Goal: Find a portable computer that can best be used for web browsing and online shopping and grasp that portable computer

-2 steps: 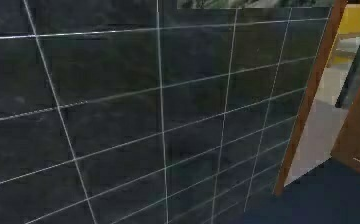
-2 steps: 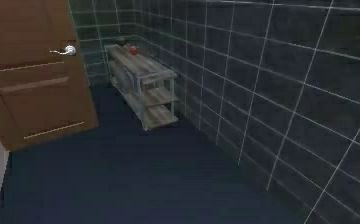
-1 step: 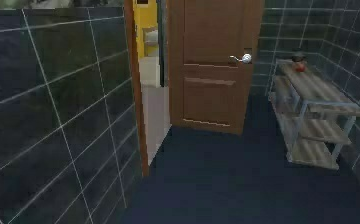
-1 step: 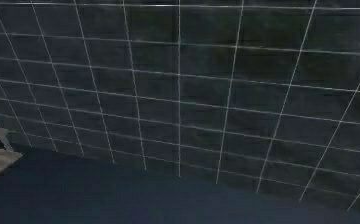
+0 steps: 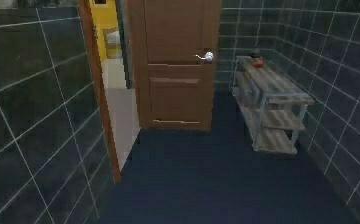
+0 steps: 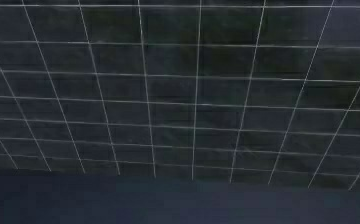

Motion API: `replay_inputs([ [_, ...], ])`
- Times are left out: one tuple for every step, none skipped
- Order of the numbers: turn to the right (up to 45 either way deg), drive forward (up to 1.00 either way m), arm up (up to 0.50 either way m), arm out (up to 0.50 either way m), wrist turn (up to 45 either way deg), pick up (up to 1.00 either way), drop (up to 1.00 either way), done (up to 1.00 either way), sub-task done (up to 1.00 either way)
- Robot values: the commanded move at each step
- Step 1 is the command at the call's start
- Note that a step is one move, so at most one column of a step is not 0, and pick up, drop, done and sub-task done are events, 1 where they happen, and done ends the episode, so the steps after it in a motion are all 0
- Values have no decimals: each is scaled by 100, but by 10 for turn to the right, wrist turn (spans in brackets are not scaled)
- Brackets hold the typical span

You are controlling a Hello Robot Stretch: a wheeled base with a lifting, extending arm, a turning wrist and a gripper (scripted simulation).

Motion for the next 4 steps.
replay_inputs([
  [0, 100, 0, 0, 0, 0, 0, 0, 0],
  [0, 65, 0, 0, 0, 0, 0, 0, 0],
  [-450, 0, 0, 0, 0, 0, 0, 0, 0],
  [-210, 0, 0, 0, 0, 0, 0, 0, 0],
])
